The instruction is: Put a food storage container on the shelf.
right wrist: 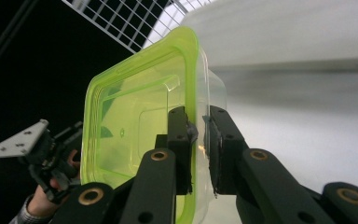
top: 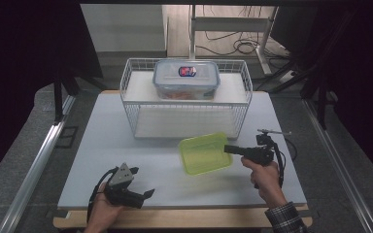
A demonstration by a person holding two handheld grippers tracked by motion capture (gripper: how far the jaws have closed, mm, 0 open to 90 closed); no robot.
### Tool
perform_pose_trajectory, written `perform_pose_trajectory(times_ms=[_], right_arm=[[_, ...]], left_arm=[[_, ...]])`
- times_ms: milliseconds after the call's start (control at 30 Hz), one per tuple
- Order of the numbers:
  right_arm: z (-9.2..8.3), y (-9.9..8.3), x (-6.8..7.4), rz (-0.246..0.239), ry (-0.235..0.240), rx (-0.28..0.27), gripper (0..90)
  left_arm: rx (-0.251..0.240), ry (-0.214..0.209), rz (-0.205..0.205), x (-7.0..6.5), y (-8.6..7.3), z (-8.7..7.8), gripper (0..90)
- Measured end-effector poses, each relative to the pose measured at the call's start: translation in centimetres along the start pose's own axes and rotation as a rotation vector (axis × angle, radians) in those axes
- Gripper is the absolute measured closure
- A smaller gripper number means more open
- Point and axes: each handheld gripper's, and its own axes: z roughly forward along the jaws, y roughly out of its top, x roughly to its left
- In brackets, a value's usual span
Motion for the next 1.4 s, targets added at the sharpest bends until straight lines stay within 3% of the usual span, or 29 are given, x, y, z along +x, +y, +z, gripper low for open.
perform_pose_trajectory(times_ms=[167, 500, 767, 1400], right_arm=[[-0.5, 0.9, 0.9, -0.006, 0.009, -0.014, 79.9], [-1.2, 2.7, 2.8, -0.032, 0.015, -0.035, 79.9], [-1.8, 4.5, 4.8, -0.061, 0.027, -0.058, 79.9], [-2.6, 9.2, 8.7, -0.083, 0.062, -0.114, 79.9]], left_arm=[[0.022, -0.005, -0.012, 0.1, -0.2, 0.3, 4.5], [0.009, -0.002, 0.002, -0.1, 0.0, 0.1, 4.6], [0.011, -0.016, -0.009, 0.1, -0.1, 0.2, 4.4], [0.006, -0.014, -0.009, 0.0, -0.1, 0.3, 3.4]])
